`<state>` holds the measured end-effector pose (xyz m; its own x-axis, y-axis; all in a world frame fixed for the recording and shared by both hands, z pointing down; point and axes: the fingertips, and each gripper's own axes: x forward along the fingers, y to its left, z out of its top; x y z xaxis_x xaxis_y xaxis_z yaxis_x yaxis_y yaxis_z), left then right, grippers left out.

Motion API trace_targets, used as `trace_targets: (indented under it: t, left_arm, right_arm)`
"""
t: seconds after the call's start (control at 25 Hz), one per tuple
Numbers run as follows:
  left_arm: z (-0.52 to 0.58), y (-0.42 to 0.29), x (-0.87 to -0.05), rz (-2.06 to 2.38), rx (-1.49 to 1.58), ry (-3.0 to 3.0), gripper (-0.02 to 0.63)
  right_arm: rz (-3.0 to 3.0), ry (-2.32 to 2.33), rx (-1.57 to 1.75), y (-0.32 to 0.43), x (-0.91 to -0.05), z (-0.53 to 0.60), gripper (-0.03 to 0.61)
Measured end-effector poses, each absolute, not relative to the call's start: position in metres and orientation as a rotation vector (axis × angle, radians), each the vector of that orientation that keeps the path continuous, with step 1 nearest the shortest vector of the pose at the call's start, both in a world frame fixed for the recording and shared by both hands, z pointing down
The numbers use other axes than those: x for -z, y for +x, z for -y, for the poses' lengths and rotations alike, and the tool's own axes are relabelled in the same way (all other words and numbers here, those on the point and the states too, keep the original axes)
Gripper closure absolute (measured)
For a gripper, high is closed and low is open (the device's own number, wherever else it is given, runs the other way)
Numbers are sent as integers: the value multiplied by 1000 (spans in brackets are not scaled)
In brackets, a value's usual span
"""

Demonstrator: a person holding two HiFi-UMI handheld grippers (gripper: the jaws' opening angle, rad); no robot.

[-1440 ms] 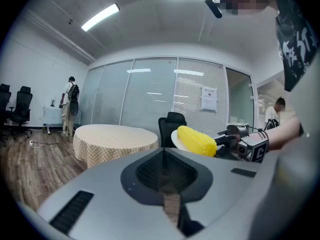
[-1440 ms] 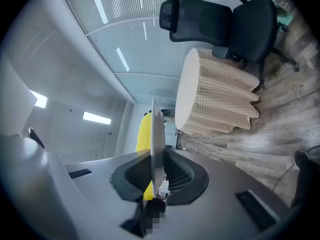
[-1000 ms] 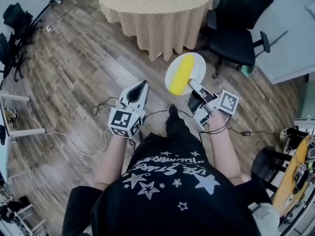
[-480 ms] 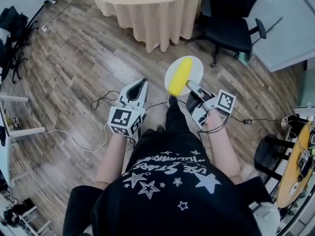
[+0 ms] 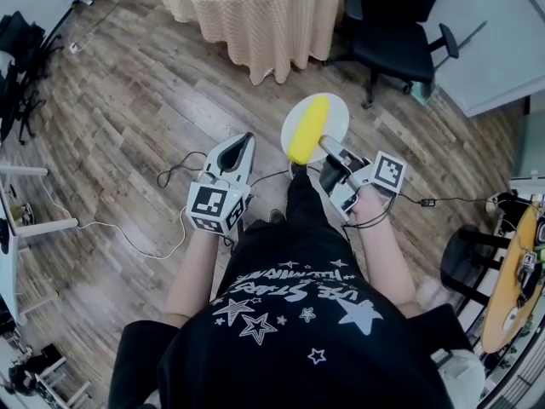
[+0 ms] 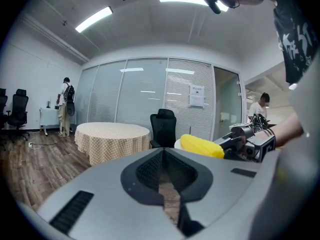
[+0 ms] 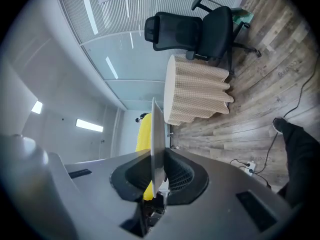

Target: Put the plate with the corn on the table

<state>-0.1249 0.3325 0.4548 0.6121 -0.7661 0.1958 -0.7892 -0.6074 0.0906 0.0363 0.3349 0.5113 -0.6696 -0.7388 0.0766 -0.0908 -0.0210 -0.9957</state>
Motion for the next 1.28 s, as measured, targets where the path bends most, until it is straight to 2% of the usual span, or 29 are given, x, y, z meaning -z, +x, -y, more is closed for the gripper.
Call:
trace_targets:
  t: [0.72,1.28]
  left_arm:
    - [-314,-146,-454,1371,-178,2618,606]
    - [-208,-118,-439,1402,-196,2638,606]
  right_arm:
    - [-1808,-833,1760,28,-498,-301,523]
    - [-1831,-774,1733,51,-484,-193,523]
